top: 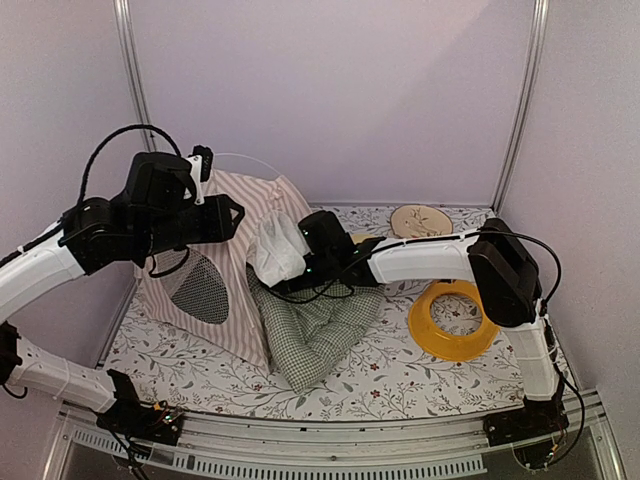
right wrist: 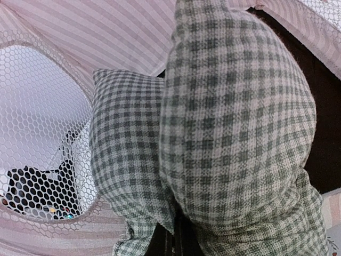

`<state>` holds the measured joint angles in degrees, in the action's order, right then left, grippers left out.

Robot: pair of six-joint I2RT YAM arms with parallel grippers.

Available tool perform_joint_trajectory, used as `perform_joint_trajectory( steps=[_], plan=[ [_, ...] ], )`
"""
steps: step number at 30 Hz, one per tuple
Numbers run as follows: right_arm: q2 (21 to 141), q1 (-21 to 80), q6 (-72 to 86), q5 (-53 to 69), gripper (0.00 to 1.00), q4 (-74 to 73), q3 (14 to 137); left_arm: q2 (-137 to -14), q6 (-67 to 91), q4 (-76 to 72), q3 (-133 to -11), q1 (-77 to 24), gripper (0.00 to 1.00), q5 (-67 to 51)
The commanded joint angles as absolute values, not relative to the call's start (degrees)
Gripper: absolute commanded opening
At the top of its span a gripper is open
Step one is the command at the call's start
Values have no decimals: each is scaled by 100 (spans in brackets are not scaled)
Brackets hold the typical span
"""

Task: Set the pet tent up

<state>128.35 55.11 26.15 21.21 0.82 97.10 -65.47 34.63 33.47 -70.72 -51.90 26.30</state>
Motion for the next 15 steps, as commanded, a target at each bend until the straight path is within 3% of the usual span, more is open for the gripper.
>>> perform_joint_trajectory(
  steps=[1,7,11,15],
  plan=[
    [12850,5516,2543,2154,0,109,9853,-6868,3375,3424,-7344,-5220,32,2589],
    [12551,5519,2540,2195,0,145,9873,-6861,3279,3456,-7186,-5222,24,2753],
    [12314,5517,2549,2215,0,140,9989,-6871,3057,3259,-7044,-5224,0,2242],
    [12087,5520,2564,2205,0,138,10088,-6832,2583,2921,-7061,-5221,0,1285]
  ],
)
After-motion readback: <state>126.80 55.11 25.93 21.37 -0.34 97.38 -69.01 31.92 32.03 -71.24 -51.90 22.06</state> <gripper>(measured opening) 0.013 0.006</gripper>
